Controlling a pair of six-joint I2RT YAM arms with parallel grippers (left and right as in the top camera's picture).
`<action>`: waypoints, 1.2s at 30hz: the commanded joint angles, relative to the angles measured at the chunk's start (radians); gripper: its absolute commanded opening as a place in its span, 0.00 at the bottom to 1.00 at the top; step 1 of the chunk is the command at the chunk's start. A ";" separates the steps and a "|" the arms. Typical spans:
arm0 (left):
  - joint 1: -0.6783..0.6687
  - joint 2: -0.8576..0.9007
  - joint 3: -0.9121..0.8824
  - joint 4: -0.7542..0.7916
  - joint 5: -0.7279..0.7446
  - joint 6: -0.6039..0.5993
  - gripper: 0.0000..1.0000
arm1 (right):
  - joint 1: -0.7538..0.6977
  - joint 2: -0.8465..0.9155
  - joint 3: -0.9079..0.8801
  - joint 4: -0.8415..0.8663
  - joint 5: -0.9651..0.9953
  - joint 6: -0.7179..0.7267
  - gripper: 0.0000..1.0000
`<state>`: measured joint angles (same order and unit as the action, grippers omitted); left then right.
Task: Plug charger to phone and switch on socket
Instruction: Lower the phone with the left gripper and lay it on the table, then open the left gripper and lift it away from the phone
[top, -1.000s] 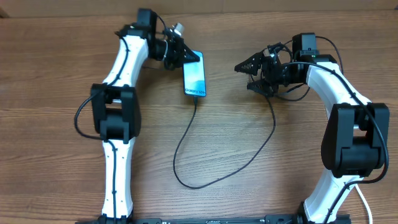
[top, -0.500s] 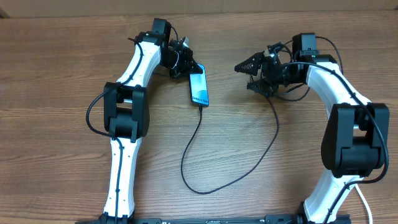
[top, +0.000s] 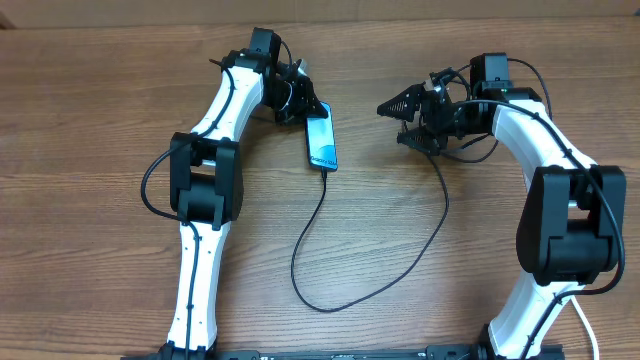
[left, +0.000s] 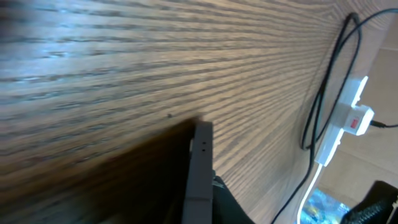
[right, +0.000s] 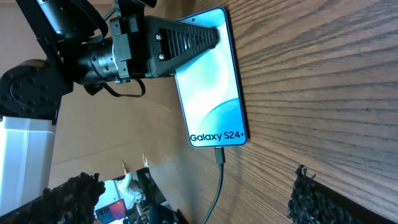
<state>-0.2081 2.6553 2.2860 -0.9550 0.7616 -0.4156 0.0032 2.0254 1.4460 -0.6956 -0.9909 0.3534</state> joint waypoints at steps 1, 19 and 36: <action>-0.010 -0.005 0.003 -0.010 -0.066 -0.012 0.19 | 0.000 -0.005 0.008 0.006 -0.012 -0.015 1.00; -0.010 -0.005 0.003 -0.017 -0.066 -0.012 0.39 | 0.000 -0.005 0.008 0.006 -0.013 -0.015 1.00; -0.010 -0.005 0.003 -0.082 -0.156 -0.030 1.00 | 0.000 -0.005 0.008 0.006 -0.013 -0.014 1.00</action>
<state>-0.2188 2.6194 2.3104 -1.0080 0.7425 -0.4244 0.0032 2.0254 1.4460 -0.6956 -0.9909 0.3496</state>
